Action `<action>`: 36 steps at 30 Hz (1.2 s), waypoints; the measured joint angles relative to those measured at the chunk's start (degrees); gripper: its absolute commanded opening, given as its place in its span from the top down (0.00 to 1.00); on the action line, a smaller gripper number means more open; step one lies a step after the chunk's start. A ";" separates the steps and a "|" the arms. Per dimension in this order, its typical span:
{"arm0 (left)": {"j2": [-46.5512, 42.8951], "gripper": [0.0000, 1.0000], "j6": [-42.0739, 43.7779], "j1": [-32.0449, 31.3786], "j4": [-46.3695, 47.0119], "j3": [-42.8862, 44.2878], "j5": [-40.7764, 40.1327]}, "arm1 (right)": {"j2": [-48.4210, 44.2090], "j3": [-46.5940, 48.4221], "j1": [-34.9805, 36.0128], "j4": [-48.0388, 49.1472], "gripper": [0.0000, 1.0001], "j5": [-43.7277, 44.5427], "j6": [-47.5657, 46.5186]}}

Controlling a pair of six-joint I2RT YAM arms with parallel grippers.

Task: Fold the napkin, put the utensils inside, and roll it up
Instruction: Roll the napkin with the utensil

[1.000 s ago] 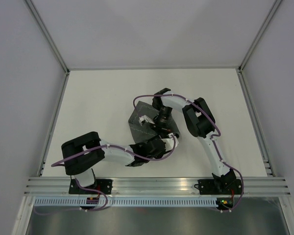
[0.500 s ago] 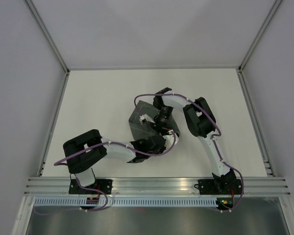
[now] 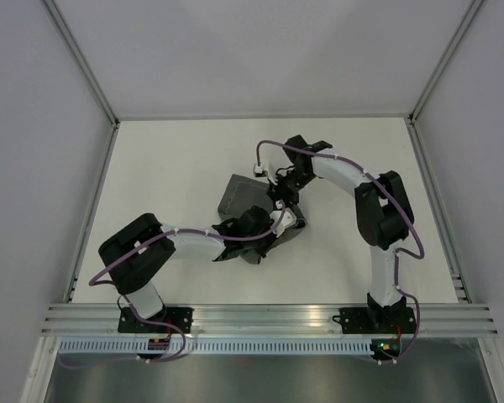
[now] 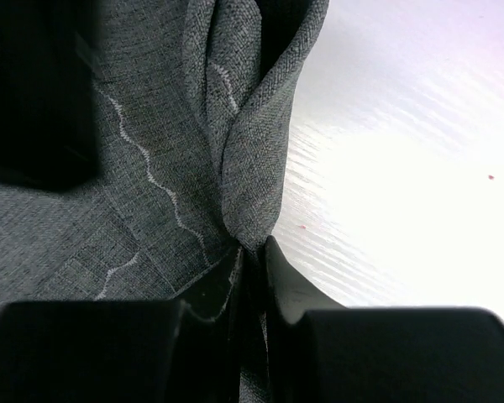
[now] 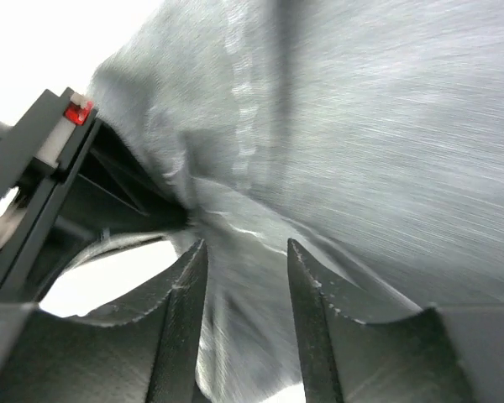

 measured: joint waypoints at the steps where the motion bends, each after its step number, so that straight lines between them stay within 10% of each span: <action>1: -0.09 0.98 -0.50 0.59 -0.22 0.00 1.57 | -2.03 -1.03 -1.01 2.75 0.49 -0.11 1.84; 11: 2.08 0.98 -6.01 7.72 -5.62 3.61 17.94 | -21.79 -19.06 -13.70 26.14 0.48 1.29 12.15; 22: 11.02 0.98 -10.71 13.92 -15.17 12.98 37.35 | -44.50 -38.36 -14.93 29.42 0.46 1.88 0.94; 36: 14.40 0.98 -13.09 17.07 -18.25 13.75 48.04 | -57.05 -60.37 11.30 37.99 0.44 15.87 -9.03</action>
